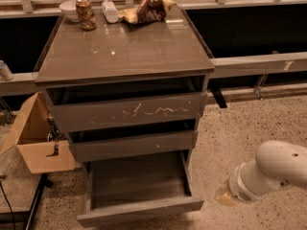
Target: Close bottom drawer
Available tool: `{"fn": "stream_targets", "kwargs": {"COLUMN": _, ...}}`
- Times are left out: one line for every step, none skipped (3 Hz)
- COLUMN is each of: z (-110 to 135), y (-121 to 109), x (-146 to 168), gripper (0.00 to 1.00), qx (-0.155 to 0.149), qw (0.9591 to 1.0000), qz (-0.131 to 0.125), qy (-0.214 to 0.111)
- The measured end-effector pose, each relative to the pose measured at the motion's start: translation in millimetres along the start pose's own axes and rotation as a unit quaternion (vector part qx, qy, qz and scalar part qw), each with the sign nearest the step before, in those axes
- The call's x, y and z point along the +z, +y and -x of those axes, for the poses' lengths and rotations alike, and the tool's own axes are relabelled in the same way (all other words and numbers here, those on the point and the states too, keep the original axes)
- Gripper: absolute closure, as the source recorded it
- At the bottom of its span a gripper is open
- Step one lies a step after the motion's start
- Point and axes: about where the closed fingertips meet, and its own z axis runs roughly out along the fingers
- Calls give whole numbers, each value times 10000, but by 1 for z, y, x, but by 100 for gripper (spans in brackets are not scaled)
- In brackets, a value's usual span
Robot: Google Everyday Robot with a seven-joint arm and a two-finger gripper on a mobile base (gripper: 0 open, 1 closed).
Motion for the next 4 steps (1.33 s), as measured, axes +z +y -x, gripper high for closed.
{"fn": "stream_targets", "kwargs": {"z": -23, "y": 10, "x": 63, "gripper": 100, "qx": 200, "qw": 9996, "qz": 167, "qy": -77}}
{"fn": "stream_targets", "kwargs": {"z": -33, "y": 16, "x": 120, "gripper": 100, "qx": 308, "qw": 9987, "qz": 231, "qy": -320}}
{"fn": "stream_targets", "kwargs": {"z": -47, "y": 27, "x": 177, "gripper": 100, "qx": 440, "qw": 9969, "qz": 558, "qy": -337}}
{"fn": "stream_targets", "kwargs": {"z": -53, "y": 39, "x": 202, "gripper": 100, "qx": 519, "qw": 9951, "qz": 782, "qy": -327}}
